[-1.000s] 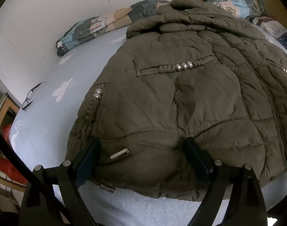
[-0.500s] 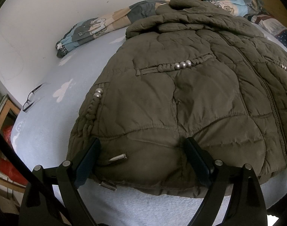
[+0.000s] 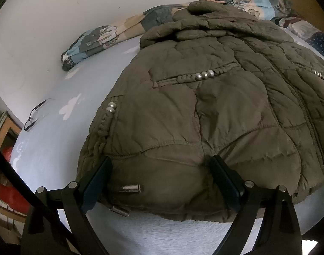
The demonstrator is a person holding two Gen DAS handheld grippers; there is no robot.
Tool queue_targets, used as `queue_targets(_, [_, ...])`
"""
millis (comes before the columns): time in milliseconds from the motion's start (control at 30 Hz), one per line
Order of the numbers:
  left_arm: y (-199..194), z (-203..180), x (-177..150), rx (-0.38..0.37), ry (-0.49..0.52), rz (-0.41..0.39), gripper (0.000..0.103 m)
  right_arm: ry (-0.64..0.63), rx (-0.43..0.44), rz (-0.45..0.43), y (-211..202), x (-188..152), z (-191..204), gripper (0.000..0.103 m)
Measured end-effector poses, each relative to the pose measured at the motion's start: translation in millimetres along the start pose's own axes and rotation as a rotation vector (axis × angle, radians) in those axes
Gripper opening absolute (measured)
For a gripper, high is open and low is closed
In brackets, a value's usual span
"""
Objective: Fold large clothes
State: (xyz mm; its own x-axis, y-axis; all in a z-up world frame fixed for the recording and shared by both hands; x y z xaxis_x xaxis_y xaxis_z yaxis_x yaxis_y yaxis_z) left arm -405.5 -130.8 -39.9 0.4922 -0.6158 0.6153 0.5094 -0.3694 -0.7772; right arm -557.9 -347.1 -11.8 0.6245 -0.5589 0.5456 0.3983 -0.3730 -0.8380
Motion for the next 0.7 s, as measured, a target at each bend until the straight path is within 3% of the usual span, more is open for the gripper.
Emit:
queue_targets(167, [-8.2,3.5,5.1,-0.041,0.010,0.034,0.093,0.019,0.037,0.003,-10.5,-0.7,-2.9,0.070])
queue_targets(333, [-38.5,35.5,21.1,-0.016,-0.080,-0.080,0.093,0.113,0.006,-0.092,-39.0,9.5,-37.3,0.072])
queue_targets(433, [-42.8,68.7,21.3,0.025,-0.177,-0.094,0.093,0.252,-0.041,-0.136,-53.4,13.7,-80.0,0.072])
queue_targets(533, [-32.8,96.0,9.4,0.013,-0.284,-0.045,0.093,0.441,-0.083,-0.172,-69.3,10.9,-134.2,0.077])
queue_targets(700, [-15.5,126.7,-14.8,-0.080,-0.481,0.036,0.093,0.683,-0.052,-0.138,-68.0,-6.0,-191.5,0.080])
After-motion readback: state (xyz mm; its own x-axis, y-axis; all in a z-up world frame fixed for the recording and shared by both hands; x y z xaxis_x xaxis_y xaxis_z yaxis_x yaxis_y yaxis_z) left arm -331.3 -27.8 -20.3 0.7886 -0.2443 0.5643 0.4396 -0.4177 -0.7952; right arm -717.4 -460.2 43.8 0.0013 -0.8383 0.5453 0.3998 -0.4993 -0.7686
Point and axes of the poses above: each gripper's, at about its wrist camera, not at the fingertips, and y roughly the way its jaws point, z to its left, x to its top, the point moved 9 cm from there along y, roughly the way its jaws point, and after that the axes turned 10 degrees about -x, right-handed, at the moved point
